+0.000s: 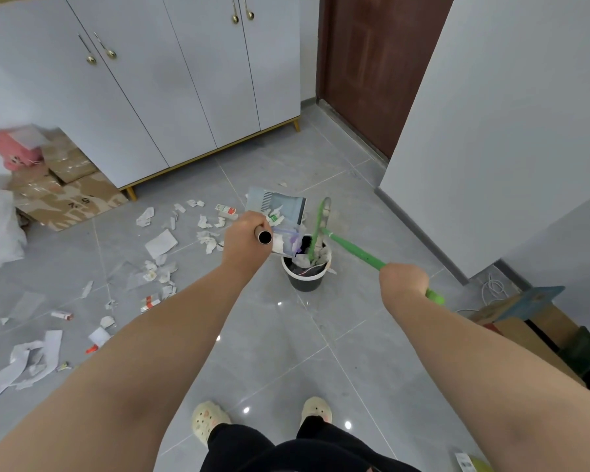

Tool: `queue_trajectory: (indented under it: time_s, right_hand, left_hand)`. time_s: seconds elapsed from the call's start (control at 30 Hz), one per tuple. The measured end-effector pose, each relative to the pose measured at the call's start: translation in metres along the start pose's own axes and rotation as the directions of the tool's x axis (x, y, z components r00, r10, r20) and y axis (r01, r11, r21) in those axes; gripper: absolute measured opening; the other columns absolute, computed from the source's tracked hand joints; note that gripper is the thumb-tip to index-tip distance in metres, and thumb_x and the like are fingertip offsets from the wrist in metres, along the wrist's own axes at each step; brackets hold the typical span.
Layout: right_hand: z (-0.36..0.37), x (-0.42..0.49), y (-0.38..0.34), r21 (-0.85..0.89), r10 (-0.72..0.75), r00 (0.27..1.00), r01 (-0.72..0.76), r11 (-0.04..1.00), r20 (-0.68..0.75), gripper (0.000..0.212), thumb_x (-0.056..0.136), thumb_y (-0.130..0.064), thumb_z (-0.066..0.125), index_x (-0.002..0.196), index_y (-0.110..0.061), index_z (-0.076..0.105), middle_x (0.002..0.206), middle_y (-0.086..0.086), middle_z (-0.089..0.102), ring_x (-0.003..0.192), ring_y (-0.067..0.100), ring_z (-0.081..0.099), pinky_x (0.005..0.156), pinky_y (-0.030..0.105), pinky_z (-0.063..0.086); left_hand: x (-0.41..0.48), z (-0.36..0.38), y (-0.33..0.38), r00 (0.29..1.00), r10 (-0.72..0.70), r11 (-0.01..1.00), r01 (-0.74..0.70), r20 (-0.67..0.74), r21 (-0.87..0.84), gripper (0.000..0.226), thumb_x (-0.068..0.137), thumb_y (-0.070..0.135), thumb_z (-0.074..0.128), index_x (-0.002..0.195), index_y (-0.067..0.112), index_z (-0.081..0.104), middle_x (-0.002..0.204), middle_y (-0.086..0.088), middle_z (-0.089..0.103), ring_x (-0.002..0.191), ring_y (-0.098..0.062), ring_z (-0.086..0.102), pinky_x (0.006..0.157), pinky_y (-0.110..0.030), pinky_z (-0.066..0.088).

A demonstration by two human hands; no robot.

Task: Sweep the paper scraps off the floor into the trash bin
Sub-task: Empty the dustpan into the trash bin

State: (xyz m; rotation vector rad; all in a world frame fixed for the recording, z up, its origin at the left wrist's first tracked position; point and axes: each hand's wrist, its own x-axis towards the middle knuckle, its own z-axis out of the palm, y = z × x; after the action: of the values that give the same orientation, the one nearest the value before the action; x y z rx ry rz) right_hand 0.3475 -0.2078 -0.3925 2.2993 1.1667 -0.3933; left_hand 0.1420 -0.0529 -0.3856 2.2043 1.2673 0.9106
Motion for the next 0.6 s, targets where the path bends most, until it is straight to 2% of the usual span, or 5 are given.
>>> queue_trajectory:
  time_s: [0.17,0.27,0.37,0.5,0.6]
  right_hand:
    - [-0.004,-0.004,0.018,0.019,0.022,0.998,-0.021,1.0,-0.06,0.042,0.088,-0.001,0.051,0.129,-0.009,0.046,0.113,0.001,0.063,0.104,0.022,0.063,0.071,0.028,0.048]
    - [-0.004,-0.007,0.02,0.04,0.071,0.997,-0.069,0.997,-0.035,0.042,0.088,-0.004,0.052,0.129,-0.009,0.045,0.111,0.001,0.063,0.102,0.021,0.064,0.073,0.028,0.049]
    - [0.0,-0.008,0.017,0.151,0.154,0.988,-0.155,0.976,0.014,0.032,0.09,-0.006,0.051,0.122,-0.012,0.053,0.108,0.002,0.064,0.101,0.02,0.064,0.072,0.026,0.048]
    - [0.006,-0.009,0.015,0.334,0.228,0.971,-0.241,0.911,0.077,0.027,0.094,-0.01,0.047,0.117,-0.013,0.06,0.11,0.003,0.065,0.104,0.021,0.063,0.079,0.027,0.049]
    - [0.007,-0.011,0.014,0.424,0.265,0.955,-0.295,0.856,0.13,0.028,0.094,-0.011,0.046,0.118,-0.011,0.06,0.112,0.005,0.064,0.107,0.022,0.062,0.083,0.028,0.049]
  left_hand:
    - [-0.001,0.003,0.002,0.999,-0.032,0.999,0.032,0.023,0.004,0.022,0.079,0.006,0.047,0.073,-0.005,0.066,0.079,-0.017,0.066,0.07,-0.033,0.061,0.066,-0.032,0.047]
    - [-0.002,0.002,0.004,1.0,-0.012,1.0,0.012,0.022,-0.027,0.025,0.077,0.009,0.046,0.069,-0.006,0.063,0.074,-0.018,0.065,0.067,-0.034,0.061,0.067,-0.041,0.052]
    - [-0.004,0.002,0.004,0.998,0.04,0.999,-0.039,0.048,-0.035,0.023,0.078,0.007,0.048,0.069,-0.008,0.062,0.071,-0.019,0.064,0.066,-0.035,0.061,0.069,-0.044,0.053]
    - [-0.013,0.002,0.003,0.981,0.125,0.992,-0.129,0.149,0.016,0.018,0.077,0.005,0.05,0.073,-0.006,0.064,0.076,-0.016,0.066,0.07,-0.032,0.063,0.065,-0.039,0.051]
    - [-0.02,0.007,-0.006,0.934,0.156,0.984,-0.174,0.321,0.028,0.015,0.073,0.005,0.051,0.074,-0.003,0.064,0.075,-0.012,0.064,0.07,-0.031,0.061,0.065,-0.039,0.051]
